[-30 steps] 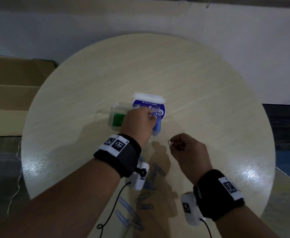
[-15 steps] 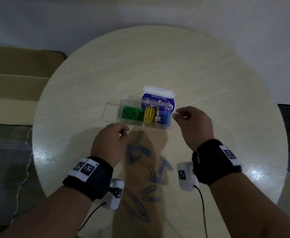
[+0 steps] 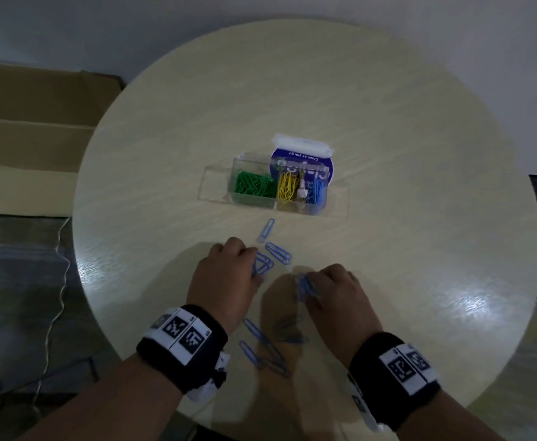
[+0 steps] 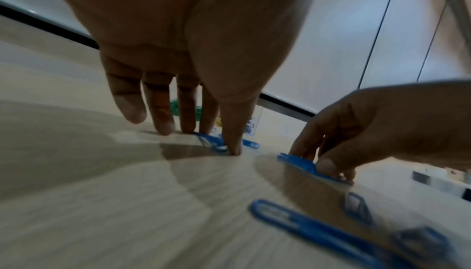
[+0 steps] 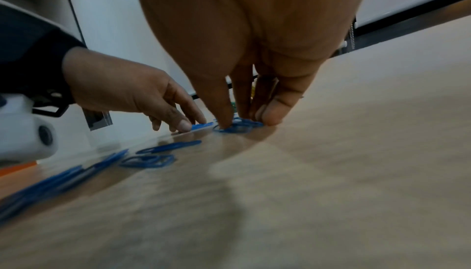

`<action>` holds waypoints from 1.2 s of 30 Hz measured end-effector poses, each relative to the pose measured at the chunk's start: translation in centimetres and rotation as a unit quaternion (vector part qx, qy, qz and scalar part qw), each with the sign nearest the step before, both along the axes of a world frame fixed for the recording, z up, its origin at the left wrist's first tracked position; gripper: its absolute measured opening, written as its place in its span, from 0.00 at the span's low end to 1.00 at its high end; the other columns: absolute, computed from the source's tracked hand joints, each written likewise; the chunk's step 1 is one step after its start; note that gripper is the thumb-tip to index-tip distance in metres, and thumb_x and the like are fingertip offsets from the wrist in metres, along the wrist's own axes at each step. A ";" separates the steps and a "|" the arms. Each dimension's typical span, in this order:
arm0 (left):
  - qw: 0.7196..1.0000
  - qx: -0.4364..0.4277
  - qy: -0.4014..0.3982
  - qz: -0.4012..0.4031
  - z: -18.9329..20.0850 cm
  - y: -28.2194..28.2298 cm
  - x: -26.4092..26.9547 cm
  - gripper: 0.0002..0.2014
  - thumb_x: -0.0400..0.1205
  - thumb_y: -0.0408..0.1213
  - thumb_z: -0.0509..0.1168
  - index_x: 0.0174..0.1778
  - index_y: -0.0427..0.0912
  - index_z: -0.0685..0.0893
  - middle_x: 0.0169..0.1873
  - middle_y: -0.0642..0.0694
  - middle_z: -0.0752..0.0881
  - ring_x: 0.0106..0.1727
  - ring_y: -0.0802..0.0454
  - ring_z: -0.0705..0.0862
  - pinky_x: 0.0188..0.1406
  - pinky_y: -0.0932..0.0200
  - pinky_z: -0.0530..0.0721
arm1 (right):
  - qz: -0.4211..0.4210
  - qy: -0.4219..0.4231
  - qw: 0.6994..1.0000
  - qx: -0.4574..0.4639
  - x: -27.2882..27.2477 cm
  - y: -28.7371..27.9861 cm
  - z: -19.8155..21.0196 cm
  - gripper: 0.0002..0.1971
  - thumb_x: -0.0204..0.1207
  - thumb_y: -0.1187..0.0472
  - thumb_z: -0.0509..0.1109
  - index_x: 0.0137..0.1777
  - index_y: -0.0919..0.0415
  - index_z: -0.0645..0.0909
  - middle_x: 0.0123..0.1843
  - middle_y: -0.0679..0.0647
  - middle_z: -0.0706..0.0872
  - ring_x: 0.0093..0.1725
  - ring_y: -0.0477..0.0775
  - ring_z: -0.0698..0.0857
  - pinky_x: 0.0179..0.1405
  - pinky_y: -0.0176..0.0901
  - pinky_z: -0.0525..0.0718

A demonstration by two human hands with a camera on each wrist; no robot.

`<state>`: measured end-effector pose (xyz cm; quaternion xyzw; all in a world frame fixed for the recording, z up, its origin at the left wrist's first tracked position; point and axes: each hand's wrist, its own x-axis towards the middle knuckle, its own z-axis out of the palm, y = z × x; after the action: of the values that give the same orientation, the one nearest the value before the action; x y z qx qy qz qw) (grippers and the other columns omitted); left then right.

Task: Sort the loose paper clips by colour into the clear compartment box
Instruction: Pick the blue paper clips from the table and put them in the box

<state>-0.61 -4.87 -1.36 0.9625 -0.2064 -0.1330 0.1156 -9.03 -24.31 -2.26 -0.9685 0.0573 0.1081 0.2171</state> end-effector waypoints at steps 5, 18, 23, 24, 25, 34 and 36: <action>0.996 -0.089 0.024 0.010 -0.9 0.5 -0.2 0.18 0.74 0.31 0.72 0.60 0.44 0.86 0.50 0.43 0.84 0.50 0.38 0.83 0.49 0.43 0.85 | -0.011 -0.020 1.000 0.013 0.0 0.4 0.0 0.13 0.69 0.59 0.67 0.52 0.58 0.86 0.43 0.58 0.82 0.42 0.66 0.83 0.45 0.51 0.83; 0.999 -0.038 -0.019 -0.004 -1.3 0.5 -1.4 0.05 0.74 0.36 0.72 0.38 0.42 0.82 0.38 0.43 0.80 0.40 0.39 0.80 0.36 0.46 0.83 | 0.048 0.020 0.997 -0.055 0.8 0.9 0.5 0.05 0.63 0.60 0.74 0.37 0.56 0.81 0.35 0.55 0.81 0.36 0.62 0.81 0.38 0.51 0.83; 0.999 -0.016 0.024 0.024 -0.9 0.6 -0.9 0.04 0.80 0.39 0.65 0.45 0.44 0.82 0.44 0.43 0.83 0.46 0.39 0.82 0.43 0.46 0.81 | 0.048 0.019 0.998 -0.041 0.8 0.4 0.7 0.03 0.67 0.60 0.71 0.40 0.56 0.80 0.36 0.55 0.83 0.37 0.63 0.83 0.39 0.49 0.81; 0.998 -0.032 0.036 0.037 -0.5 0.5 -0.7 0.04 0.82 0.40 0.64 0.47 0.45 0.82 0.45 0.44 0.84 0.48 0.40 0.82 0.44 0.48 0.80 | 0.039 0.024 0.999 -0.027 0.8 0.2 0.7 0.04 0.69 0.60 0.70 0.43 0.56 0.81 0.39 0.56 0.84 0.40 0.63 0.83 0.40 0.50 0.81; 0.996 -0.056 0.047 0.054 0.0 0.4 -0.5 0.04 0.82 0.41 0.64 0.47 0.46 0.83 0.45 0.45 0.85 0.48 0.41 0.83 0.45 0.49 0.79 | 0.035 0.029 0.999 -0.014 0.7 0.1 0.9 0.05 0.70 0.59 0.70 0.45 0.55 0.81 0.40 0.56 0.84 0.42 0.64 0.83 0.40 0.50 0.80; 0.946 -0.283 0.031 0.152 5.2 -7.2 5.6 0.04 0.80 0.43 0.70 0.41 0.49 0.87 0.31 0.57 0.86 0.34 0.58 0.86 0.36 0.62 0.81 | -0.146 -0.033 0.978 0.146 1.5 -3.7 2.1 0.05 0.67 0.51 0.75 0.39 0.49 0.83 0.36 0.46 0.87 0.37 0.49 0.85 0.36 0.42 0.82; 0.945 -0.288 0.028 0.153 5.3 -9.3 7.4 0.05 0.80 0.43 0.71 0.41 0.47 0.88 0.32 0.53 0.88 0.35 0.55 0.87 0.38 0.60 0.83 | -0.188 -0.055 0.964 0.181 2.2 -4.7 2.9 0.06 0.69 0.59 0.78 0.40 0.48 0.84 0.35 0.44 0.88 0.35 0.41 0.85 0.33 0.31 0.79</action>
<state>6.76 -14.20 3.94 0.9041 -0.0830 -0.0754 0.4124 -6.79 -28.99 0.68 -0.8893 0.2061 0.0206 0.4077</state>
